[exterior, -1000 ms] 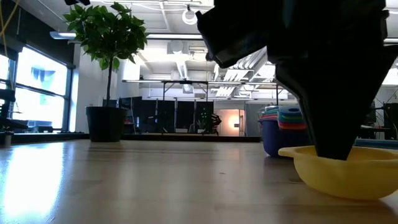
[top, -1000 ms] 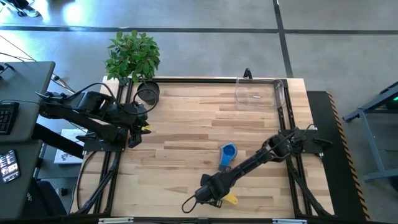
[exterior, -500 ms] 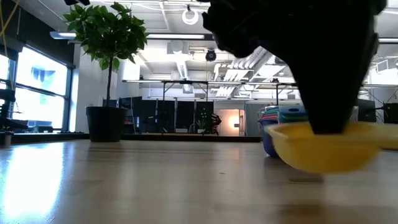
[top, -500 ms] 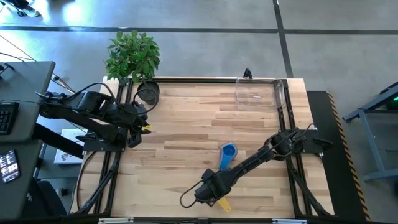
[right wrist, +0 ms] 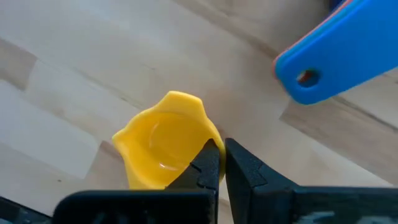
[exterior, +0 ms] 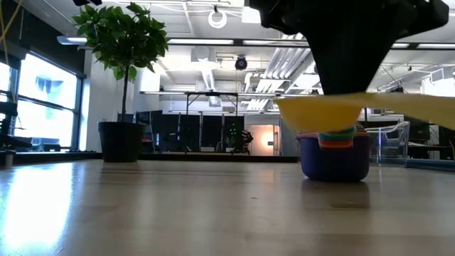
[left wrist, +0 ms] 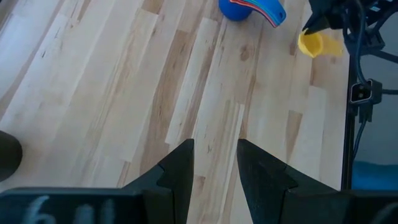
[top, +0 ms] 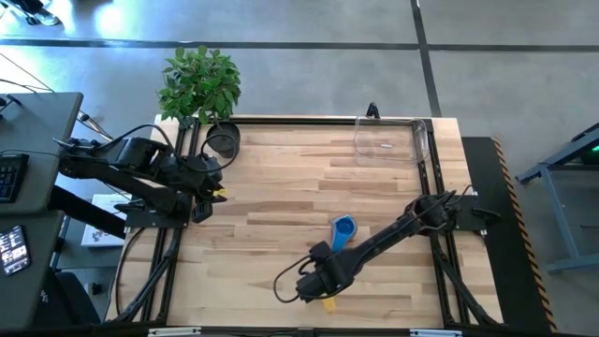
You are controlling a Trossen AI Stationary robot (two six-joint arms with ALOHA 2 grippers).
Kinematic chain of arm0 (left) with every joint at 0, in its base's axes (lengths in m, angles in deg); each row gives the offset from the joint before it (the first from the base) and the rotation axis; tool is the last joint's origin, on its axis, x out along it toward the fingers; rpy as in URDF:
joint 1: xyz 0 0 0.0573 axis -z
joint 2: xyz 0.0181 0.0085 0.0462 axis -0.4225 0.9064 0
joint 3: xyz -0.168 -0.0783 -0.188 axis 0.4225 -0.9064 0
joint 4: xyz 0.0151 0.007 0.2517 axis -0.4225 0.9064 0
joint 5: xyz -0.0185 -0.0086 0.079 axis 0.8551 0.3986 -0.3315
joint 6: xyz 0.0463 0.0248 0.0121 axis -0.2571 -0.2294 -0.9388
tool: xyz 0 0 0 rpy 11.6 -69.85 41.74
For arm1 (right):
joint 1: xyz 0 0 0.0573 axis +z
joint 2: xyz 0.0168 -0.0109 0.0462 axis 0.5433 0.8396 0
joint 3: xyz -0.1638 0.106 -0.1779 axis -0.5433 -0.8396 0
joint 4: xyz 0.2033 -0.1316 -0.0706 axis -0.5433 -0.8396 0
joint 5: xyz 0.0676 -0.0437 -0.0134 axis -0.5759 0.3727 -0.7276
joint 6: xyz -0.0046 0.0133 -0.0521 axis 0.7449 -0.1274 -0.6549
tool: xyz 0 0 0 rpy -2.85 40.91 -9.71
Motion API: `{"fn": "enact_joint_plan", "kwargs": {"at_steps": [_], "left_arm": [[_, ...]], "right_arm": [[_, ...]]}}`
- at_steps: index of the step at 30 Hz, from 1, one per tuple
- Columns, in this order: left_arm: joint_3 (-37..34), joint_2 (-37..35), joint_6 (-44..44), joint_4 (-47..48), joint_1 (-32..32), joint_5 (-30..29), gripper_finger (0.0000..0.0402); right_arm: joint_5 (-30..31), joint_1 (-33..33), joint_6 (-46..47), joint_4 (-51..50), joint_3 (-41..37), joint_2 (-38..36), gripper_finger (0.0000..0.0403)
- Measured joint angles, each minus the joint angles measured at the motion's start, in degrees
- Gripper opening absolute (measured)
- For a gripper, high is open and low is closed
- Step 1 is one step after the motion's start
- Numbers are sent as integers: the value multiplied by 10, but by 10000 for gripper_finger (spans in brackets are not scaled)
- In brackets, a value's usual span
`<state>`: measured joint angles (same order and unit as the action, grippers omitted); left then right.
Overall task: Nest measuring cups in basket
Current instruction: Stack the yellow measuring cup on top of the blue measuring cup
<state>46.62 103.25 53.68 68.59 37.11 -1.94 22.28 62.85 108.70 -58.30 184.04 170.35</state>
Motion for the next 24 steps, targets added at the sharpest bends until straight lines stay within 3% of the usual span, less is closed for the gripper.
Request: {"fn": "enact_joint_plan", "kwargs": {"at_steps": [12, 24], "left_arm": [[0, 0, -9, -1, 0, 0, 113], [0, -8, -54, -2, 0, 0, 113]], "right_arm": [[85, -40, 8, -112, 0, -64, 0], [134, -110, -67, -184, 0, -118, 0]]}}
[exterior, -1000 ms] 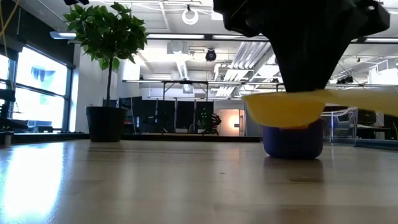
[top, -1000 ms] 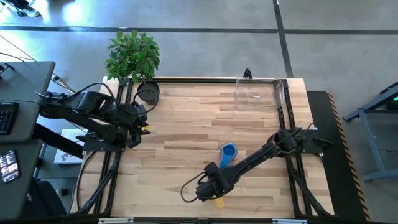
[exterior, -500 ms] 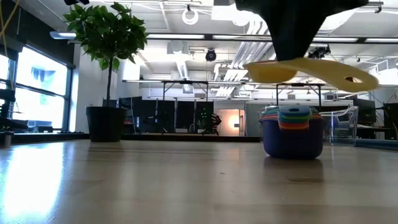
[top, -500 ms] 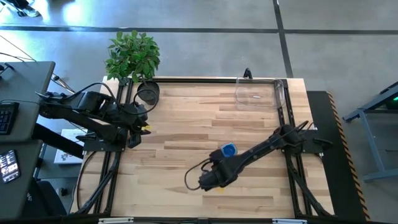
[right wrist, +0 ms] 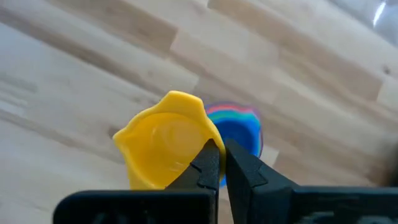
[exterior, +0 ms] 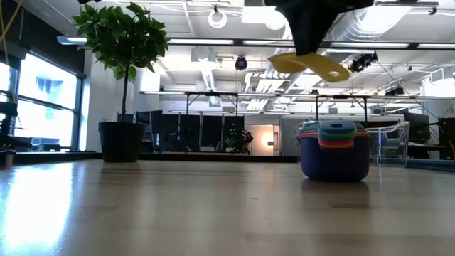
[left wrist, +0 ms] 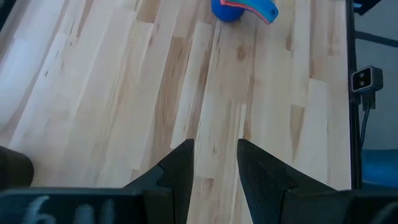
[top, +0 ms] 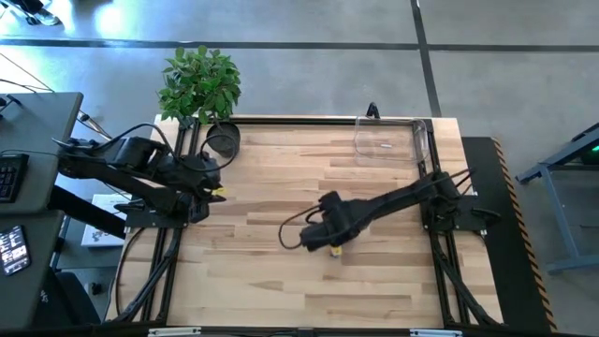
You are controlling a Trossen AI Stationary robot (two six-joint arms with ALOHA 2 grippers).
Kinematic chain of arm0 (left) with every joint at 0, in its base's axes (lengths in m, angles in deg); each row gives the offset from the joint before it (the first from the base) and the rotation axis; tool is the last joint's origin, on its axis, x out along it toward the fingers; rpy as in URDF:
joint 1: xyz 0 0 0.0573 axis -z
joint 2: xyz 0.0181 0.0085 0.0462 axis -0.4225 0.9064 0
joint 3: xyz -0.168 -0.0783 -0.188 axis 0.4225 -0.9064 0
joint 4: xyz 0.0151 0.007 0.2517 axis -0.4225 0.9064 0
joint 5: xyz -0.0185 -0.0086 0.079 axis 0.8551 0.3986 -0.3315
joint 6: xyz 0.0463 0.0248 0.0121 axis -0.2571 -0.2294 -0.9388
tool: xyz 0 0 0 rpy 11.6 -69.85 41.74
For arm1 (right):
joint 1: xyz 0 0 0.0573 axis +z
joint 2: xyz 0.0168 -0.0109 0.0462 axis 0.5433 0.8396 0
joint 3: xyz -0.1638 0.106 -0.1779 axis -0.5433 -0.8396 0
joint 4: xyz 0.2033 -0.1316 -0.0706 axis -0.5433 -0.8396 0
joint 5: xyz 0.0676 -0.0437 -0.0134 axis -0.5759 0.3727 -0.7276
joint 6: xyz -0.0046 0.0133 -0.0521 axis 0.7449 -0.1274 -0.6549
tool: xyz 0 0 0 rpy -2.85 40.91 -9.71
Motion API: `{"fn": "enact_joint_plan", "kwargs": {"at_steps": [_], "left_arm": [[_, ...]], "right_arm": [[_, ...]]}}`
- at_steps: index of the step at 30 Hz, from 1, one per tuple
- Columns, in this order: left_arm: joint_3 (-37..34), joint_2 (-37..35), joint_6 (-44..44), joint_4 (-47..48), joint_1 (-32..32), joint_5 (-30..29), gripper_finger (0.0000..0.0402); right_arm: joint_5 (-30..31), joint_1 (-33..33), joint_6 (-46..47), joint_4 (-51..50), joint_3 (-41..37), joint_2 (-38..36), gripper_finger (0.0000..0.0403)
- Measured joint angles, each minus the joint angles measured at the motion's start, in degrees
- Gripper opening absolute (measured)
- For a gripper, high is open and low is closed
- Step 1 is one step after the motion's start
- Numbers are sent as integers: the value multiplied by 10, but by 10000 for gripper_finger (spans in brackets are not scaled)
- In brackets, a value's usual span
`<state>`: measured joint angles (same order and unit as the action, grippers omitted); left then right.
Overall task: Nest measuring cups in basket
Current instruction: Stack the yellow measuring cup on top of the blue measuring cup
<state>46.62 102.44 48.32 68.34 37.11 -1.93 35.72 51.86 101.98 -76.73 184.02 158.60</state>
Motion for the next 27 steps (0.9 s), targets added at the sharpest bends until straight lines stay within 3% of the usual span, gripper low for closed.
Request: {"fn": "enact_joint_plan", "kwargs": {"at_steps": [8, 12, 21, 27], "left_arm": [[0, -47, -16, -13, 0, 16, 113], [0, -67, -16, -13, 0, 16, 113], [0, -78, -8, -13, 0, 13, 113], [0, -79, -26, -16, 0, 13, 113]], "right_arm": [[21, -41, -49, 1, -31, -69, 0], [14, -51, -21, 16, -120, -140, 0], [3, -50, 119, 223, -371, -339, 0], [-5, -30, 204, 323, -465, -392, 0]]}}
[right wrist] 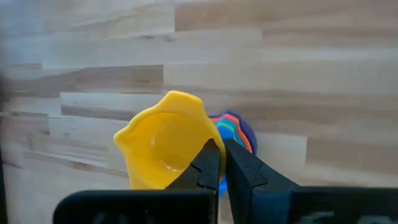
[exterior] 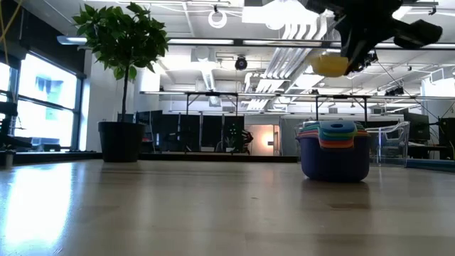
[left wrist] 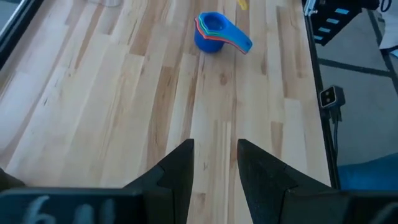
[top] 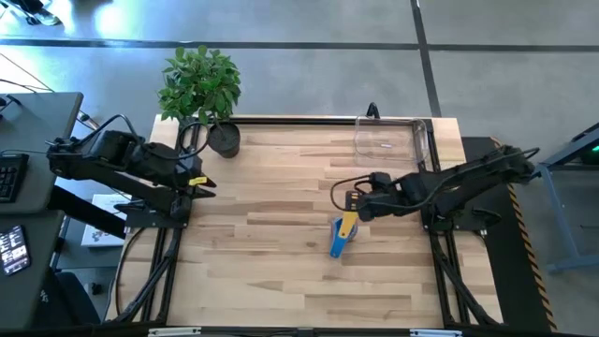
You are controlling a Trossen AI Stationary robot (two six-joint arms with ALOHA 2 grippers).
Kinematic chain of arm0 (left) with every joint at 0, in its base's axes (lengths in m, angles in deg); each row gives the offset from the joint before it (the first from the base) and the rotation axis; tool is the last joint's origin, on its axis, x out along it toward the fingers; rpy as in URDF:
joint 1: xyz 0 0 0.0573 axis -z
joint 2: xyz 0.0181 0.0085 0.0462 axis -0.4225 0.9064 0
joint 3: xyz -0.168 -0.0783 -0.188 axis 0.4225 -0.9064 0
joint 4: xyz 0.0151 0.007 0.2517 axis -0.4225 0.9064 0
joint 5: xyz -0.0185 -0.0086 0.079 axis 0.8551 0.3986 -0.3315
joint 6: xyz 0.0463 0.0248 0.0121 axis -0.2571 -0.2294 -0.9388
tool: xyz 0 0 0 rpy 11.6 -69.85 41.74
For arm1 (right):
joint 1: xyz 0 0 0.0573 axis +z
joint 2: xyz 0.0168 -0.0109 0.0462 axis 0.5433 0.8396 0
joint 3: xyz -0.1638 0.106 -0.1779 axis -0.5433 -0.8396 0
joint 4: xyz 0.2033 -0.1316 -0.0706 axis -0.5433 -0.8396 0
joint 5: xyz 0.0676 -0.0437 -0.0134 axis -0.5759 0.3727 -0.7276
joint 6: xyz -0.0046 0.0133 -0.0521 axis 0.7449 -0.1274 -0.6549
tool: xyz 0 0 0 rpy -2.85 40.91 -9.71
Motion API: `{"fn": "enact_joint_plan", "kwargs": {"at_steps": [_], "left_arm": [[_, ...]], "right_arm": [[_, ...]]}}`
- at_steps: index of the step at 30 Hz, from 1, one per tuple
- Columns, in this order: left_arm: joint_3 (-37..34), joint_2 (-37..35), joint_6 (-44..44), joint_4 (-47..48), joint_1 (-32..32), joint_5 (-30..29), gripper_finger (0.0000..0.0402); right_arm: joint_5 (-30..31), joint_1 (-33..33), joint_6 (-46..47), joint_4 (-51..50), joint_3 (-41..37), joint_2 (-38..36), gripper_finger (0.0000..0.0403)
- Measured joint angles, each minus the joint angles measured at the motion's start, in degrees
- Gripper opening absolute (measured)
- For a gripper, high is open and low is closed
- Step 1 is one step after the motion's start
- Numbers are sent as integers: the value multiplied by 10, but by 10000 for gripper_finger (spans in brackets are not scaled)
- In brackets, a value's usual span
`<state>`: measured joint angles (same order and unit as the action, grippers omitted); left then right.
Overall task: Nest measuring cups in basket
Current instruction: Stack the yellow measuring cup on top of the blue measuring cup
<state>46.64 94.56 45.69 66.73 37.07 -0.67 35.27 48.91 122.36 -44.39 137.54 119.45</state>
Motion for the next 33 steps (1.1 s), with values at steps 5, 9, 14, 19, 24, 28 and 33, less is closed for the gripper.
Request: {"fn": "enact_joint_plan", "kwargs": {"at_steps": [5, 9, 14, 19, 24, 28, 33], "left_arm": [[0, -13, -12, -26, 0, -1, 113], [0, -25, -23, -36, 0, -2, 113], [0, -40, -25, -43, 0, -6, 113], [-68, -82, -22, -105, 0, -14, 113], [-172, -143, -20, -215, 0, 17, 113], [-235, -185, -20, -265, 0, 27, 113], [-305, -237, -21, -309, 0, 27, 113]], "right_arm": [[-25, 21, 53, 33, -27, 6, 0], [-26, 36, 91, 62, -41, 9, 0], [-33, 47, 131, 87, -61, 9, 0], [-52, 41, 127, 90, -63, 25, 0], [-80, 33, 113, 112, -63, 55, 0], [-84, 28, 112, 126, -63, 70, 0], [-93, 19, 112, 126, -63, 73, 0]]}}
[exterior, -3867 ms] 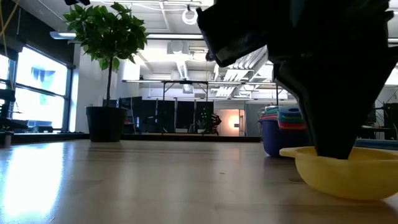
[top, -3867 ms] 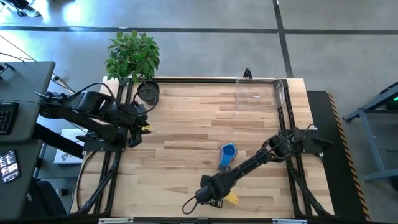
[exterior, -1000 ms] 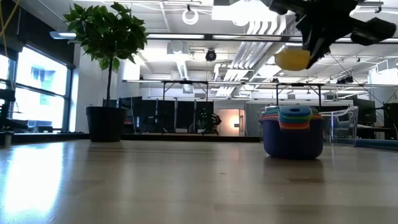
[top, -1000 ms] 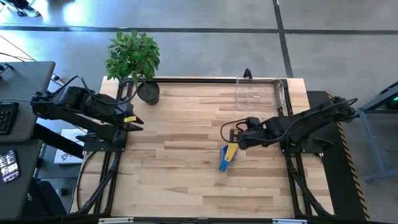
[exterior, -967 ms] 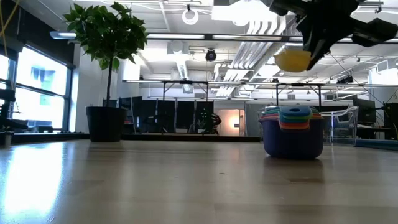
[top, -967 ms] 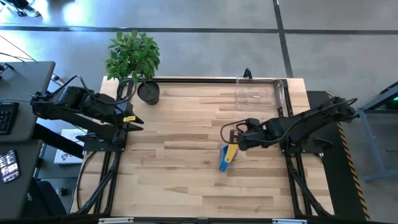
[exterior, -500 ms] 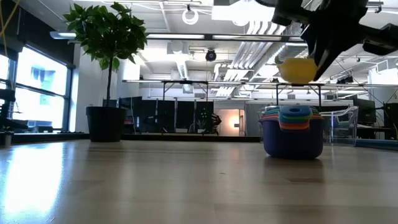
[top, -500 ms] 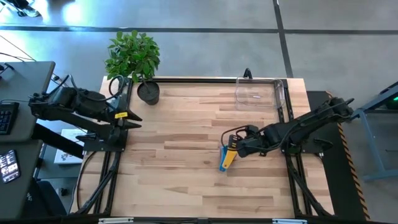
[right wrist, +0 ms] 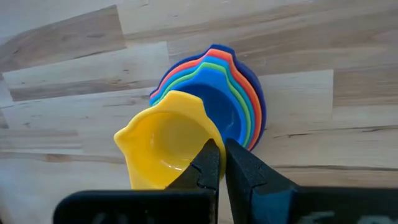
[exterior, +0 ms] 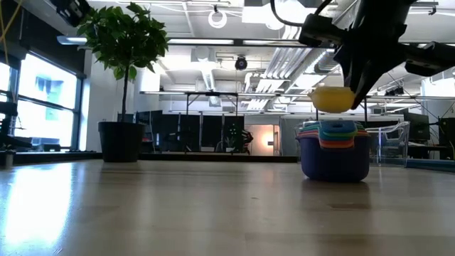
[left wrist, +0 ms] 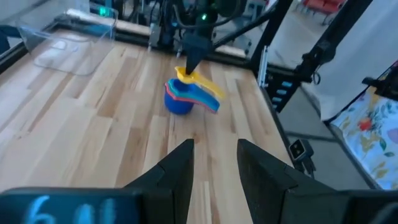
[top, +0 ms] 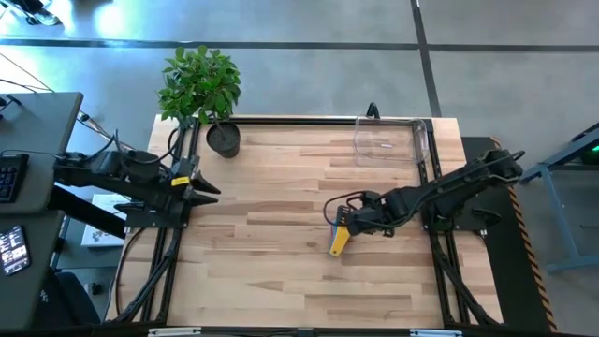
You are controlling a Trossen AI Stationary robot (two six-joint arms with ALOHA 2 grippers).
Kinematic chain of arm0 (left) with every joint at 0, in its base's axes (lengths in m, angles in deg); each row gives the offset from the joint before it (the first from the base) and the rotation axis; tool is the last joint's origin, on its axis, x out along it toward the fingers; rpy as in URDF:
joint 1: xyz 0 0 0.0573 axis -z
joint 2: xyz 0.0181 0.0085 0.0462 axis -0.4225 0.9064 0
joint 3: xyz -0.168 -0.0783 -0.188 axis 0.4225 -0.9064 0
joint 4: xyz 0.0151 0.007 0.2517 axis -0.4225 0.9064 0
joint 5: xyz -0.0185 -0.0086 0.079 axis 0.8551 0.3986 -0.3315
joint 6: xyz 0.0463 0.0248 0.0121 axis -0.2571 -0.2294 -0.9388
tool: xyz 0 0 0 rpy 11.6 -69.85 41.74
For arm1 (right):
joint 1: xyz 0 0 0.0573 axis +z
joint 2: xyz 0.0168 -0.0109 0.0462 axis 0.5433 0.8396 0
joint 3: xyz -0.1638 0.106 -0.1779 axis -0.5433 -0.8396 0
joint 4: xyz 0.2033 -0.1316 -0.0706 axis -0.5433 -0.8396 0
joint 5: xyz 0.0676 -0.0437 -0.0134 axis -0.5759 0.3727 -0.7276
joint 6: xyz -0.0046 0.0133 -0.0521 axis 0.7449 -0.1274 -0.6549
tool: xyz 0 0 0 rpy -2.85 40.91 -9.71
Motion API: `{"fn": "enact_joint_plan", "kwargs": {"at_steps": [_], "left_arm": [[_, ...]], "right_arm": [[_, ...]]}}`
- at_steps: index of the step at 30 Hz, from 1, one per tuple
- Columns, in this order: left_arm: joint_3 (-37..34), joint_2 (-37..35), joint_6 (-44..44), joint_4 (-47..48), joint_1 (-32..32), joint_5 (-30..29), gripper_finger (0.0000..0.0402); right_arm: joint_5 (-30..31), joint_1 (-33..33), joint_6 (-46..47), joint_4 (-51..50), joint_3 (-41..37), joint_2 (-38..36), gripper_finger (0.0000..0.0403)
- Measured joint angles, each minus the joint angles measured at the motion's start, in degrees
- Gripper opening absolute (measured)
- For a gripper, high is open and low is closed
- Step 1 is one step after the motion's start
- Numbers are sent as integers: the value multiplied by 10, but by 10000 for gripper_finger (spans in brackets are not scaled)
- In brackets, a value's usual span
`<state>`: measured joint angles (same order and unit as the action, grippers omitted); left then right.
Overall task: Nest measuring cups in basket
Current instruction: Stack the yellow measuring cup on top of the blue measuring cup
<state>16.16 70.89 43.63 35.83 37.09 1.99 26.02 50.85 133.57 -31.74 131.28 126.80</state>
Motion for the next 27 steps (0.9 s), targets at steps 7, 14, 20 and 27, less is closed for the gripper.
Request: {"fn": "enact_joint_plan", "kwargs": {"at_steps": [7, 14, 20, 27], "left_arm": [[-98, -87, -4, -84, 0, -1, 113], [-172, -169, -8, -131, 0, -2, 113], [-227, -229, -16, -156, 0, -2, 113], [-274, -251, -16, -165, 0, -3, 113]], "right_arm": [[-33, -16, -11, -15, 0, 7, 0], [-40, -28, -11, -15, 0, 12, 0], [-53, -34, -15, -4, 0, 16, 0], [-62, -34, -14, 4, 0, 31, 0]]}}
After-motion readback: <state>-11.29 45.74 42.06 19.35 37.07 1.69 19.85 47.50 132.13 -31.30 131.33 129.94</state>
